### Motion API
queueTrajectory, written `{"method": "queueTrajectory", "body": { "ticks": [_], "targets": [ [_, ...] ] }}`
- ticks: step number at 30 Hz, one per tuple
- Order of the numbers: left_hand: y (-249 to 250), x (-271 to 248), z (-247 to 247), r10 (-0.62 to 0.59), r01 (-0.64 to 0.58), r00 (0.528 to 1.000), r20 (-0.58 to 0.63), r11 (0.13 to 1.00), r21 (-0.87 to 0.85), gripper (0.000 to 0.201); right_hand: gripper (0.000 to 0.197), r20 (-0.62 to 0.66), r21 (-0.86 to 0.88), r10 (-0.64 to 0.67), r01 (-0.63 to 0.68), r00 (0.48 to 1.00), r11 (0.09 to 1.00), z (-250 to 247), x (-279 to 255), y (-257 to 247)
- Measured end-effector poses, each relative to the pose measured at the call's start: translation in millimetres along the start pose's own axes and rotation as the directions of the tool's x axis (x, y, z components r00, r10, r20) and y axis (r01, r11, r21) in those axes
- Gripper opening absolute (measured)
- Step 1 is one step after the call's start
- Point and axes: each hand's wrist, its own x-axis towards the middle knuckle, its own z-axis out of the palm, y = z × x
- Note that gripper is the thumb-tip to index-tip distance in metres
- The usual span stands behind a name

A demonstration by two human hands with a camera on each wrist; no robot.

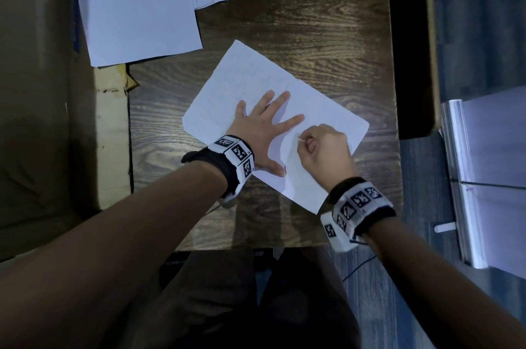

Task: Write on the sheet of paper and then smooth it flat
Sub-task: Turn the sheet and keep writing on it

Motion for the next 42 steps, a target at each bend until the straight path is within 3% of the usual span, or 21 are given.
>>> {"method": "queueTrajectory", "body": {
  "ticks": [3, 4, 8, 12, 16, 19, 21, 23, 25, 28, 30, 32, 34, 38, 39, 42],
  "targets": [
    [0.1, -0.2, -0.8, -0.001, 0.001, 1.0, -0.013, 1.0, 0.006, 0.124, 0.007, 0.164, 0.02, -0.12, 0.119, 0.979, 0.993, -1.0, -31.7, -10.4],
    [-0.2, 0.1, -1.3, 0.0, 0.0, 1.0, -0.011, 1.0, 0.007, 0.124, 0.007, 0.178, 0.008, -0.104, 0.105, 0.979, 0.994, -3.9, -24.8, -8.3],
    [0.1, -1.0, -1.7, 0.001, 0.0, 1.0, 0.004, 1.0, -0.009, 0.124, 0.007, 0.022, -0.005, 0.03, -0.029, 0.999, 1.0, -2.3, 0.9, 0.1],
    [-0.2, -0.5, -1.9, 0.002, -0.002, 1.0, -0.012, 1.0, -0.011, 0.123, 0.007, 0.194, 0.019, -0.094, 0.093, 0.976, 0.996, -3.9, -31.0, -12.7],
    [-0.6, -1.7, -2.0, 0.003, -0.003, 1.0, 0.001, 1.0, -0.013, 0.123, 0.01, 0.018, -0.029, 0.043, -0.043, 0.999, 0.999, -6.9, 7.0, -1.9],
    [0.8, -1.9, -1.0, 0.002, -0.002, 1.0, -0.009, 1.0, -0.004, 0.123, 0.006, 0.124, 0.024, -0.065, 0.063, 0.99, 0.998, 0.0, -27.9, -17.6],
    [0.3, -1.4, -2.5, 0.003, -0.003, 1.0, -0.01, 1.0, -0.002, 0.123, 0.007, 0.189, 0.021, -0.085, 0.083, 0.978, 0.996, -7.1, -23.3, -14.4],
    [-0.2, -0.6, -3.4, 0.0, 0.0, 1.0, -0.001, 1.0, -0.004, 0.122, 0.01, 0.068, -0.008, 0.003, -0.002, 0.998, 1.0, -10.9, 8.3, -4.9],
    [0.6, -1.9, -3.2, -0.003, 0.003, 1.0, 0.01, 1.0, -0.014, 0.122, 0.01, 0.024, -0.005, 0.037, -0.037, 0.999, 0.999, -6.8, 10.8, -2.6],
    [1.1, -2.1, -2.9, -0.001, 0.001, 1.0, -0.003, 1.0, -0.005, 0.123, 0.008, 0.165, 0.013, -0.081, 0.08, 0.983, 0.997, 0.2, -32.3, -19.9],
    [1.0, -2.0, -4.4, 0.002, -0.002, 1.0, -0.003, 1.0, -0.002, 0.123, 0.009, 0.213, 0.002, -0.079, 0.08, 0.974, 0.997, -5.4, -25.2, -16.9],
    [1.3, -2.1, -5.2, -0.001, 0.001, 1.0, 0.005, 1.0, -0.002, 0.122, 0.011, 0.082, -0.022, -0.004, 0.006, 0.997, 1.0, -6.3, 4.4, -8.8],
    [2.0, -2.5, -4.3, -0.002, 0.002, 1.0, 0.005, 1.0, -0.005, 0.122, 0.01, 0.039, -0.01, 0.036, -0.036, 0.999, 0.999, -1.1, 3.5, -9.9],
    [2.2, -1.8, -4.4, -0.006, 0.006, 1.0, -0.002, 1.0, 0.006, 0.122, 0.009, 0.236, 0.003, -0.11, 0.113, 0.965, 0.994, -0.7, -30.4, -22.6],
    [2.3, -1.4, -4.8, -0.009, 0.009, 1.0, 0.003, 1.0, 0.004, 0.122, 0.009, 0.222, -0.02, -0.086, 0.093, 0.971, 0.996, -4.1, -17.8, -17.5],
    [3.3, -2.8, -5.8, -0.017, 0.018, 1.0, 0.024, 1.0, -0.016, 0.122, 0.01, 0.019, -0.032, 0.027, -0.027, 0.999, 0.999, -8.0, 11.0, -4.2]
  ]
}}
